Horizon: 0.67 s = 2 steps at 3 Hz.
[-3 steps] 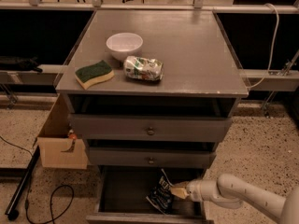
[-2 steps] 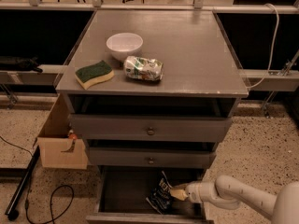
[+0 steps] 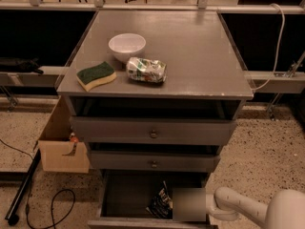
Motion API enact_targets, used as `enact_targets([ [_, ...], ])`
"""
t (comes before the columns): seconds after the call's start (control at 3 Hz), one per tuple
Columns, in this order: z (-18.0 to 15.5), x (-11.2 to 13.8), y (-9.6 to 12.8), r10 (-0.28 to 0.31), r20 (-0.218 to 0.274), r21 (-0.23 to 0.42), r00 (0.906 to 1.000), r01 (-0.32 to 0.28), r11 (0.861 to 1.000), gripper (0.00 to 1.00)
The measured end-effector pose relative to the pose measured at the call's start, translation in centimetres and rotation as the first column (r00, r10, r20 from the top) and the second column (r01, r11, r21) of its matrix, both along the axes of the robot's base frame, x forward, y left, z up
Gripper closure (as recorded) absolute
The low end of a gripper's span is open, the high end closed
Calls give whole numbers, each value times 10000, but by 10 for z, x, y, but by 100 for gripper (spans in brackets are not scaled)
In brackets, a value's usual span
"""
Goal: Place blue chip bag into bottom drawer
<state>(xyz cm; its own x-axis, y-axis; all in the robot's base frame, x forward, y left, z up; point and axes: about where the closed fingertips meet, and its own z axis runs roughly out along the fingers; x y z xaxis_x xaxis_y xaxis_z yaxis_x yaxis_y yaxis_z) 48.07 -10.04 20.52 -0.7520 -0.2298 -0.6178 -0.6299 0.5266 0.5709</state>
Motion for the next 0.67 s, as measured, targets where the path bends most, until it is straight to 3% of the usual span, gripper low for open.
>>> enact_targets([
  [0.67,-24,2,15,271,105,242,9996,-274,9993,96],
])
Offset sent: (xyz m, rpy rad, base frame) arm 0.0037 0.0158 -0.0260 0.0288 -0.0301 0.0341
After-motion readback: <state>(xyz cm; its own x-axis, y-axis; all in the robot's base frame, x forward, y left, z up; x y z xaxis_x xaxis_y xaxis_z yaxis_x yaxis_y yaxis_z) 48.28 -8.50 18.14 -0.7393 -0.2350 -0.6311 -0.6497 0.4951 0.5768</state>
